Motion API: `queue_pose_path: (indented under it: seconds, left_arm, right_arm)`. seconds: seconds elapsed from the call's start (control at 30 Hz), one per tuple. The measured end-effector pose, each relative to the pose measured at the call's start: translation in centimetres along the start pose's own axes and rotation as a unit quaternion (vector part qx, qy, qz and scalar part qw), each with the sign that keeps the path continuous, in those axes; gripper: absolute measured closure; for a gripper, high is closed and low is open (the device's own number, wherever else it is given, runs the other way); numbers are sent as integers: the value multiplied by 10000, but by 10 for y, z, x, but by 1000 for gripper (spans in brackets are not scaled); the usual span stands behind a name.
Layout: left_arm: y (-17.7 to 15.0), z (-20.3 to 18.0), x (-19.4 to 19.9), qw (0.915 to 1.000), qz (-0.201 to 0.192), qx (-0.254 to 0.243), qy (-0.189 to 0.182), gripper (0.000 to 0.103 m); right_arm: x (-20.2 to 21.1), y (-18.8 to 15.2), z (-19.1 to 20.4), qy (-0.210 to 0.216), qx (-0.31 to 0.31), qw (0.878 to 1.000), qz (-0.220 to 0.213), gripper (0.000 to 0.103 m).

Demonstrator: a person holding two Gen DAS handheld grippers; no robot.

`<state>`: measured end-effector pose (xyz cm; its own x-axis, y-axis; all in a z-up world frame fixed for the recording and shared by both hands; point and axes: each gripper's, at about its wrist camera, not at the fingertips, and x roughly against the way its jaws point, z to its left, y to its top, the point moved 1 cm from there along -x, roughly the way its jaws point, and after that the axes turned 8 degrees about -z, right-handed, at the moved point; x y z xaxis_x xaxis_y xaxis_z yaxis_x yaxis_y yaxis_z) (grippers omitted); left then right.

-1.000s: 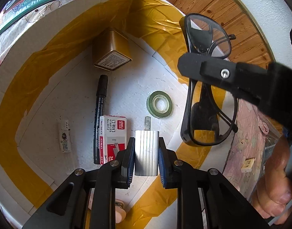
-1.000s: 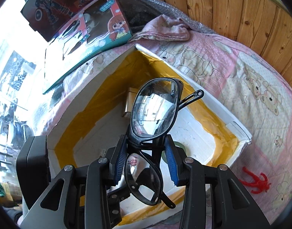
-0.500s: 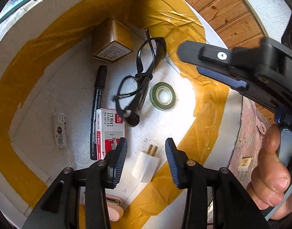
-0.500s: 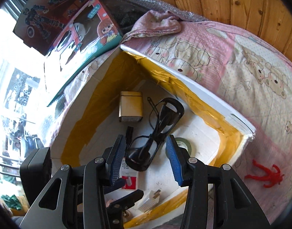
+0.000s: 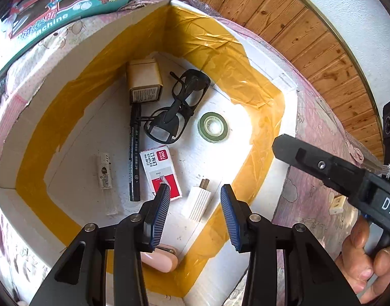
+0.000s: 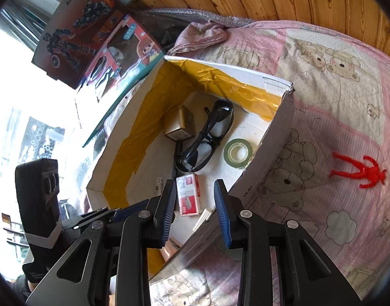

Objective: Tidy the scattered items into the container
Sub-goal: 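Withdraw both tools from the box toward the red figure and cream box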

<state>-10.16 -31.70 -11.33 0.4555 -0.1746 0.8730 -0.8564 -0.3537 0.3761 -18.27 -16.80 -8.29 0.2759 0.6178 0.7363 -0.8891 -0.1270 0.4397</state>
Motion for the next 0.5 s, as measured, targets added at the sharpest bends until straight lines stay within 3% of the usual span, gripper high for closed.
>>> queue_pose_path:
  seconds: [0.23, 0.5]
  left_arm:
    - [-5, -21, 29, 9958, -498, -668, 368, 60]
    - [-16, -49, 50, 9903, -706, -1133, 379, 60]
  right_arm:
    - [23, -24, 3, 47, -125, 9998, -113, 70]
    - [49, -54, -7, 18, -427, 9988, -231, 70]
